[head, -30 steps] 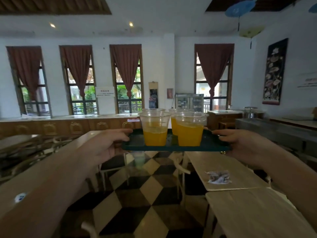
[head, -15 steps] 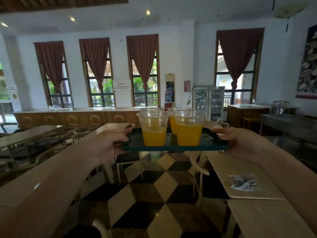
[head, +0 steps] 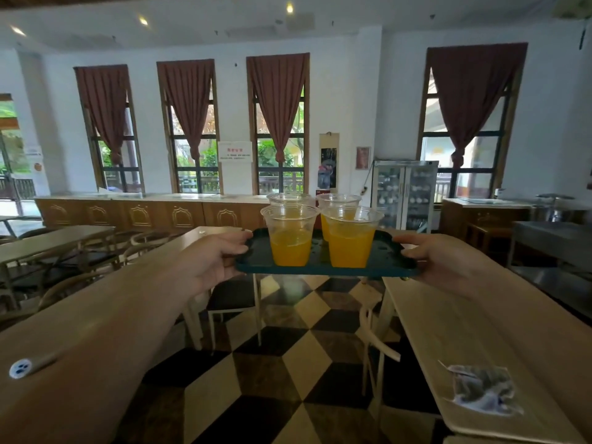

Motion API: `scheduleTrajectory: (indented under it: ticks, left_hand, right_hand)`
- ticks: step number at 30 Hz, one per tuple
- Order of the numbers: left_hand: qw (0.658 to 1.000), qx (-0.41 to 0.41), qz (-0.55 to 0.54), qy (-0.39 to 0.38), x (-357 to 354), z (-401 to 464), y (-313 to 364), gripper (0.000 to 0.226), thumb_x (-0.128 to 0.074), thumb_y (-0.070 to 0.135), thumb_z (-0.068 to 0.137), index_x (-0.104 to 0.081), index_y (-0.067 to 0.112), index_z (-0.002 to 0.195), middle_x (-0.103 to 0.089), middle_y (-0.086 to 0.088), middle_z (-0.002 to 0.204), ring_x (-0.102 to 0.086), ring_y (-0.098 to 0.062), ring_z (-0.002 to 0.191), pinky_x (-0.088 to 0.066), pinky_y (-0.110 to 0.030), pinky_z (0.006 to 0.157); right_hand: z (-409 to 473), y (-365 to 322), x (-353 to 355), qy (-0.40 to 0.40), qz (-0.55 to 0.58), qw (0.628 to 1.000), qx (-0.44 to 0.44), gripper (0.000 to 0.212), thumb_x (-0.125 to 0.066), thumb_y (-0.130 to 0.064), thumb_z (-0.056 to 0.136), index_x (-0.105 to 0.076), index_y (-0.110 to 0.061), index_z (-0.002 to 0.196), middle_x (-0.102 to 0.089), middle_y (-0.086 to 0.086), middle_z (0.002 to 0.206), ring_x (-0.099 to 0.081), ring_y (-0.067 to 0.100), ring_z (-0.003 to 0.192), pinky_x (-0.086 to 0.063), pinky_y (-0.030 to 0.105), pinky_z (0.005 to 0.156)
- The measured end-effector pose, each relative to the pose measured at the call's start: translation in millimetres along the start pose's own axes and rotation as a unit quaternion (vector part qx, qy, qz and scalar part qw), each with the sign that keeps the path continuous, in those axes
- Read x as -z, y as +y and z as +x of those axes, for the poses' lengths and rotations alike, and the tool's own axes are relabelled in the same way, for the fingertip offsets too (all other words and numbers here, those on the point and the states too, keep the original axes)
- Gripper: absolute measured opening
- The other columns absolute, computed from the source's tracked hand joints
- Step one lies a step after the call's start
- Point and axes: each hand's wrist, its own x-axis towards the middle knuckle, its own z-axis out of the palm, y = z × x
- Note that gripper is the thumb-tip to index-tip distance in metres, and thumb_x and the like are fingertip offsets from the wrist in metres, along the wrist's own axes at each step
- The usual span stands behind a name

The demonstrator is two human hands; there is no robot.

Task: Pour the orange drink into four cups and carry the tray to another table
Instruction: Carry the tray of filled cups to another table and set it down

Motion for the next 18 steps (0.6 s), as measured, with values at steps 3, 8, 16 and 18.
scheduleTrajectory:
  ticks: [3,8,16,18]
  left_hand:
    - [1.000,0.014,-0.006,0.007,-10,52,-7,0.043,-0.054,-0.006,0.094,-0.062,0.009,0.133,-0.065,-0.015,0.129,-0.067,-0.029,0.112,-0.062,-0.029,0.061]
    - [0.999,0.033,-0.020,0.008,-14,145,-21,0.038,-0.048,-0.008,0.096,-0.064,0.009,0.126,-0.069,-0.012,0.117,-0.068,-0.027,0.103,-0.059,-0.036,0.070]
    - [0.999,0.049,-0.011,0.003,10,320,-22,0.040,-0.055,-0.006,0.093,-0.065,0.009,0.128,-0.067,-0.015,0.122,-0.067,-0.032,0.112,-0.055,-0.045,0.096]
    - [0.999,0.051,-0.001,-0.004,18,367,-15,0.039,-0.056,-0.004,0.092,-0.066,0.010,0.127,-0.066,-0.016,0.123,-0.069,-0.032,0.110,-0.056,-0.045,0.096]
  right_hand:
    - [54,-2,9,0.012,0.001,1.000,0.001,0.044,-0.046,0.007,0.095,-0.058,-0.009,0.134,-0.056,0.013,0.130,-0.055,0.030,0.119,-0.053,0.035,0.079]
    - [142,1,14,0.027,-0.001,1.000,-0.011,0.038,-0.050,0.004,0.094,-0.064,-0.011,0.126,-0.060,0.013,0.127,-0.060,0.030,0.114,-0.058,0.034,0.073]
    - [294,14,-8,0.028,0.033,0.999,-0.024,0.034,-0.043,0.005,0.098,-0.056,-0.009,0.126,-0.056,0.013,0.121,-0.056,0.027,0.108,-0.050,0.033,0.074]
    - [339,13,-16,0.038,0.042,0.998,-0.026,0.034,-0.043,0.004,0.099,-0.057,-0.007,0.128,-0.055,0.017,0.127,-0.055,0.031,0.116,-0.052,0.036,0.079]
